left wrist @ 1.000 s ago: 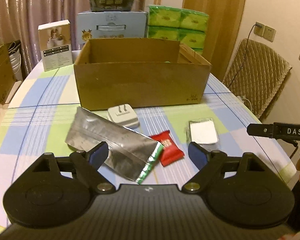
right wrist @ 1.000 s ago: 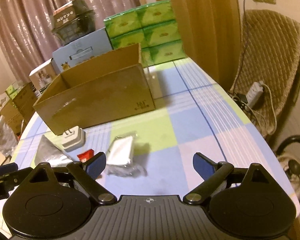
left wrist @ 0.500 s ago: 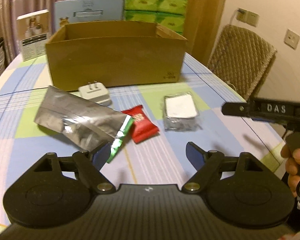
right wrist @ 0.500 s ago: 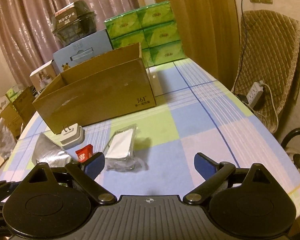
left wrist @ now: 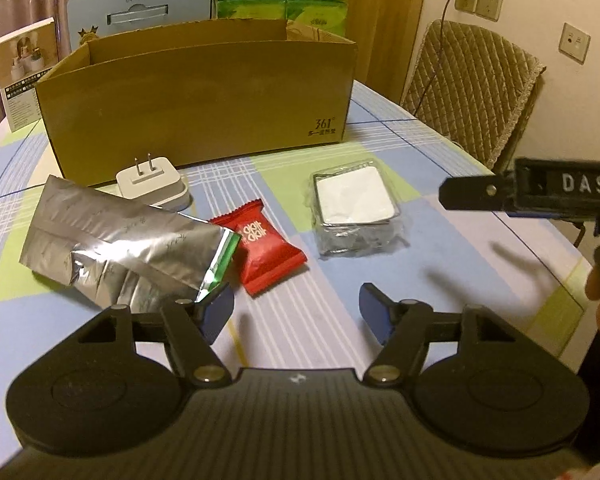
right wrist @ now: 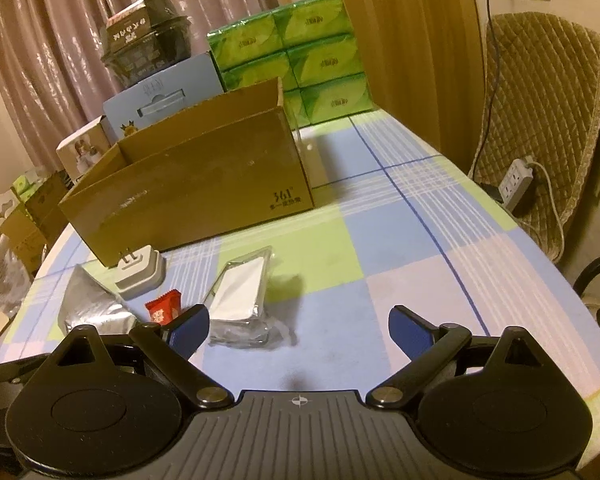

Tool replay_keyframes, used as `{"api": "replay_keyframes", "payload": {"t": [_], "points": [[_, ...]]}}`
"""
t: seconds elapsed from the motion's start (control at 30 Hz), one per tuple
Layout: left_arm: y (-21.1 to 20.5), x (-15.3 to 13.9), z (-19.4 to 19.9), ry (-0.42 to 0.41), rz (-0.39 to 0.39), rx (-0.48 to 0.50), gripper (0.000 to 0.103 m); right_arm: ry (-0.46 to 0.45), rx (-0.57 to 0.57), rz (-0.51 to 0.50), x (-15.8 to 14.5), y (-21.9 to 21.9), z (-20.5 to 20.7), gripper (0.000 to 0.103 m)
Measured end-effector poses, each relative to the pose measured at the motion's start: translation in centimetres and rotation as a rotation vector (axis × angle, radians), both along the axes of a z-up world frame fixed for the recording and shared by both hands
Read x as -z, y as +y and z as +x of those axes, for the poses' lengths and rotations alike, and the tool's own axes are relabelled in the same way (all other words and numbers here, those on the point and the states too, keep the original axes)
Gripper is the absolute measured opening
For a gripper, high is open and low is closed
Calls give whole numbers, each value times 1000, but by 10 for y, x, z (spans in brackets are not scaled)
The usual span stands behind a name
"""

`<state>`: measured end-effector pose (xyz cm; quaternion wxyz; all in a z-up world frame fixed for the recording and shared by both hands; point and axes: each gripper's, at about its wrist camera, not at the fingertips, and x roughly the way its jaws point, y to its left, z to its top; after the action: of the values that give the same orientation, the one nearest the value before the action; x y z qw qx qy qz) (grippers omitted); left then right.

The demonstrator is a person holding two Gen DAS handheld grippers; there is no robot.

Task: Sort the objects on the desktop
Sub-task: 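Move both tools back toward the red candy and clear tray, then bring the left tool to the red candy while the right approaches the clear tray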

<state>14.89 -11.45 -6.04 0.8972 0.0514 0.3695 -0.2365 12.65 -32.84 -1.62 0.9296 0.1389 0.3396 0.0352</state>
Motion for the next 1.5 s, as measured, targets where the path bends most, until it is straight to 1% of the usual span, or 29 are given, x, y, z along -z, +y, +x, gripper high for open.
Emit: {"api": "replay_keyframes", "payload": {"t": [0.23,0.4,0.47,0.53,0.7,1.07,1.27,1.37,1.4,1.43,1.5], "points": [[7,8,16,-1,16,-29,64,21,-1,5,10,1,9,94],[21,8,24,-13,19,-89,64,26,-6,1,13,4,14,94],[25,9,25,-5,12,-101,64,29,-4,1,13,4,15,94],[23,8,23,-5,8,-92,64,28,0,1,13,4,16,94],[4,9,19,-20,14,-30,64,31,2,-4,14,4,16,94],[-9,19,38,-13,10,-48,64,39,-8,-17,18,5,21,94],[-10,25,40,-6,15,-48,64,45,-23,-21,20,10,23,94],[-9,25,42,-5,9,-55,59,43,-36,-25,20,13,25,94],[-9,25,43,-5,7,-57,53,40,-38,-27,20,14,25,94],[-8,25,43,-4,5,-58,44,38,-39,-28,20,15,25,94],[-8,25,44,-5,6,-54,40,36,-39,-28,20,15,26,94]]}}
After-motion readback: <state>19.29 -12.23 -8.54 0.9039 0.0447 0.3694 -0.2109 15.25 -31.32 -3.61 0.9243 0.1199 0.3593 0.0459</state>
